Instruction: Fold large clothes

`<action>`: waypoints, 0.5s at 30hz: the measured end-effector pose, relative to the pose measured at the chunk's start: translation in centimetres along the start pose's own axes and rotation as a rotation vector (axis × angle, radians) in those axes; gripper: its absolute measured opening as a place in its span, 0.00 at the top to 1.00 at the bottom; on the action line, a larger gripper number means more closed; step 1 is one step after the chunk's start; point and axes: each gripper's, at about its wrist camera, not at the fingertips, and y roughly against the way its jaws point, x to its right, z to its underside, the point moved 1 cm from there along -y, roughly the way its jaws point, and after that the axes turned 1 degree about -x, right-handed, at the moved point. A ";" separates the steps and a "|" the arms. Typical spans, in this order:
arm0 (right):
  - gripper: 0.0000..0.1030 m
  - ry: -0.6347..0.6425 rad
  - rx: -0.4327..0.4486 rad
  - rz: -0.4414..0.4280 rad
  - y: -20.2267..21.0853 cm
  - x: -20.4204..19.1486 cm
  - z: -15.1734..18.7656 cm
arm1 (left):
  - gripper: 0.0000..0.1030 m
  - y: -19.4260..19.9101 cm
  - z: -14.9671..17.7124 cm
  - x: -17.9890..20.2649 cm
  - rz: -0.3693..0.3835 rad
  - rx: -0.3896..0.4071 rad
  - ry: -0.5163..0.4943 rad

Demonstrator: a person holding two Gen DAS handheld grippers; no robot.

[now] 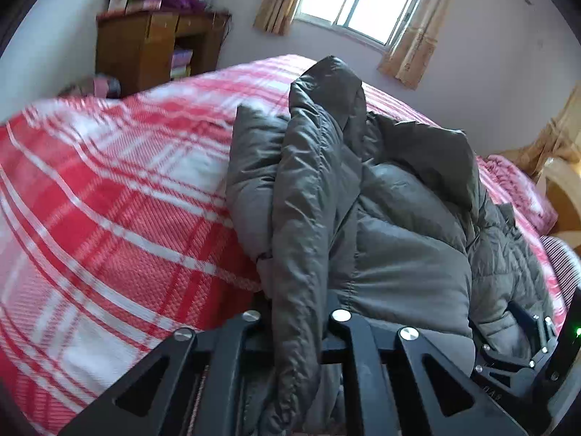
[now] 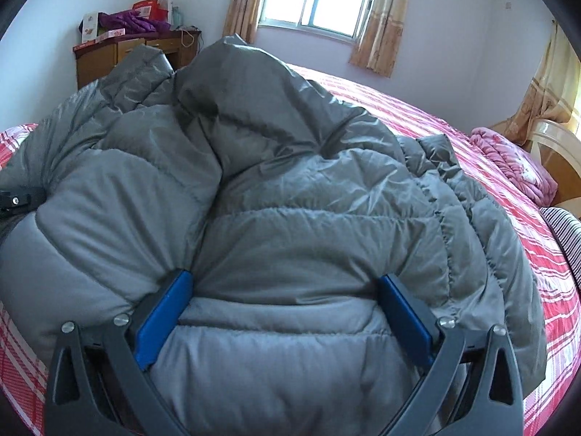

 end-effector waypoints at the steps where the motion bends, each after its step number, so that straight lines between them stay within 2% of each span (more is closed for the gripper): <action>1: 0.00 0.001 -0.007 0.006 0.0 -0.1 -0.1 | 0.94 0.2 -0.1 0.0 -0.009 0.006 -0.011; 8: 0.00 0.029 -0.010 0.052 0.6 -3.1 -0.5 | 0.95 5.8 -1.4 -2.1 -0.040 0.102 -0.025; 13: 0.00 0.107 0.030 -0.039 1.2 -9.2 -1.4 | 0.95 10.1 -3.3 -4.6 -0.104 0.169 -0.038; 15: 0.00 0.143 0.031 -0.111 1.6 -11.4 -2.0 | 0.95 11.5 -3.9 -4.6 -0.127 0.200 -0.067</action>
